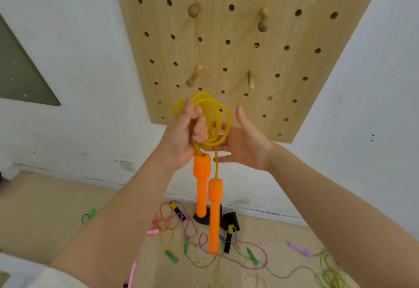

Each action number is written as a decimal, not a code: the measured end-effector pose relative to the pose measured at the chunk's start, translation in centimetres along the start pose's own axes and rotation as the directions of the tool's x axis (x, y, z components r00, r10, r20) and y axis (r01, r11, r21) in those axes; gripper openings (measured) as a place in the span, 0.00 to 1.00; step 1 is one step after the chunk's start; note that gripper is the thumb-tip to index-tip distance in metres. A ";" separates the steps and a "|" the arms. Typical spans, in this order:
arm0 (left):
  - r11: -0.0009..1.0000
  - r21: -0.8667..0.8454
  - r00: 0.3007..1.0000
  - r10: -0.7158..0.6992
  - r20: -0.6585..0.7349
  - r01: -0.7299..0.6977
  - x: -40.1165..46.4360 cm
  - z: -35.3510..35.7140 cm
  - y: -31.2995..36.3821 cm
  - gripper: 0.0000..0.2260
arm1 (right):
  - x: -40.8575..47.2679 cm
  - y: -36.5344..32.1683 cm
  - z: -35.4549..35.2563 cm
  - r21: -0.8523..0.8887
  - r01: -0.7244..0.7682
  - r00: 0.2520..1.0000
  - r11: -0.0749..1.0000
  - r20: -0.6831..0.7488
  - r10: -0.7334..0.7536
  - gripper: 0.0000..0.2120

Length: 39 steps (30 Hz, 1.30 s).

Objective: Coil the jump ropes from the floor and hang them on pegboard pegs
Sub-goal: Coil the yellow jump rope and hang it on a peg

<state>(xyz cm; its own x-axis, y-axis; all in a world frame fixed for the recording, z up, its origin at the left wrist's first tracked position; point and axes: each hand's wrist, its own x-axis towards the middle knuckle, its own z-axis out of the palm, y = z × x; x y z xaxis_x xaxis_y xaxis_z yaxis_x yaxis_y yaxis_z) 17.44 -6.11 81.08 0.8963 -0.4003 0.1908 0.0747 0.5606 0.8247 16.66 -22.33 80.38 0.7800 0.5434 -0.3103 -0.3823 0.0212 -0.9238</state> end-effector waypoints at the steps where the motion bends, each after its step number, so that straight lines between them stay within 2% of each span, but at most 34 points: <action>1: 0.998 0.057 1.000 0.008 0.030 -0.010 0.2 0.4 -0.3 0.19 | -0.4 -0.3 -0.3 -0.004 0.049 0.999 0.999 -0.009 -0.049 0.44; 2: 0.994 0.103 0.998 0.018 0.064 -0.025 0.3 0.9 -0.5 0.20 | -0.9 -0.6 -0.5 -0.007 0.091 0.996 0.996 -0.017 -0.091 0.39; 5: 0.985 0.166 0.994 0.030 0.102 -0.046 0.8 1.8 -1.0 0.20 | -1.5 -1.1 -0.8 -0.134 0.235 0.957 0.963 -0.143 -0.253 0.13; 8: 0.973 0.230 1.000 0.025 0.005 -0.026 1.2 2.2 -2.1 0.22 | -1.7 -2.2 -1.1 -0.226 0.340 0.865 0.913 -0.306 -0.398 0.07; 10: 0.953 0.303 0.994 0.056 -0.099 -0.024 1.3 2.1 -2.9 0.25 | -2.0 -3.0 -1.4 -0.275 0.371 0.807 0.887 -0.376 -0.455 0.07; 12: 0.954 0.301 0.986 0.051 -0.156 -0.002 1.6 1.9 -3.6 0.28 | -2.5 -3.5 -1.7 -0.343 0.391 0.769 0.854 -0.389 -0.508 0.11; 15: 0.951 0.302 0.978 0.002 -0.208 0.063 2.1 3.1 -3.6 0.18 | -3.0 -4.1 -1.8 -0.340 0.456 0.741 0.823 -0.367 -0.562 0.10; 18: 0.932 0.361 0.947 0.082 -0.311 0.038 2.8 4.0 -3.1 0.12 | -3.0 -4.6 -2.1 -0.286 0.450 0.783 0.846 -0.329 -0.527 0.06; 20: 0.928 0.372 0.949 0.128 -0.287 -0.013 3.0 4.2 -2.7 0.05 | -2.9 -5.0 -2.6 -0.283 0.415 0.813 0.865 -0.312 -0.492 0.02; 22: 0.943 0.333 0.967 0.083 -0.241 0.003 3.1 4.1 -2.1 0.03 | -3.0 -5.5 -3.3 -0.377 0.359 0.818 0.854 -0.313 -0.482 0.04; 26: 0.953 0.273 0.984 -0.089 -0.156 0.130 3.6 3.7 -0.9 0.07 | -2.8 -6.5 -4.2 -0.624 0.223 0.768 0.749 -0.362 -0.529 0.09; 31: 0.918 0.312 0.965 -0.199 -0.169 0.244 5.7 2.8 1.0 0.15 | -2.1 -8.0 -5.1 -0.748 0.144 0.666 0.647 -0.411 -0.623 0.13; 34: 0.925 0.336 0.981 -0.139 -0.132 0.176 7.8 3.4 1.6 0.07 | -0.9 -9.0 -4.3 -0.816 0.121 0.615 0.565 -0.385 -0.688 0.13; 36: 0.923 0.370 0.991 -0.064 -0.119 0.104 9.5 3.8 1.9 0.09 | -0.2 -10.1 -3.8 -0.830 0.127 0.592 0.544 -0.377 -0.713 0.12; 39: 0.901 0.431 0.998 0.058 -0.030 -0.040 12.1 3.5 3.1 0.14 | 0.0 -11.9 -4.1 -0.753 0.189 0.598 0.631 -0.421 -0.682 0.12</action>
<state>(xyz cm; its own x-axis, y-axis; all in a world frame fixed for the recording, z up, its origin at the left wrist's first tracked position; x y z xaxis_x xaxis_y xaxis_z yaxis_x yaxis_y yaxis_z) 27.00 -11.81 87.80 0.9118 -0.3451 0.2226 -0.1568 0.2085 0.9654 23.30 -26.03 90.47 0.9358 -0.0432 0.3499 0.2790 -0.5158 -0.8100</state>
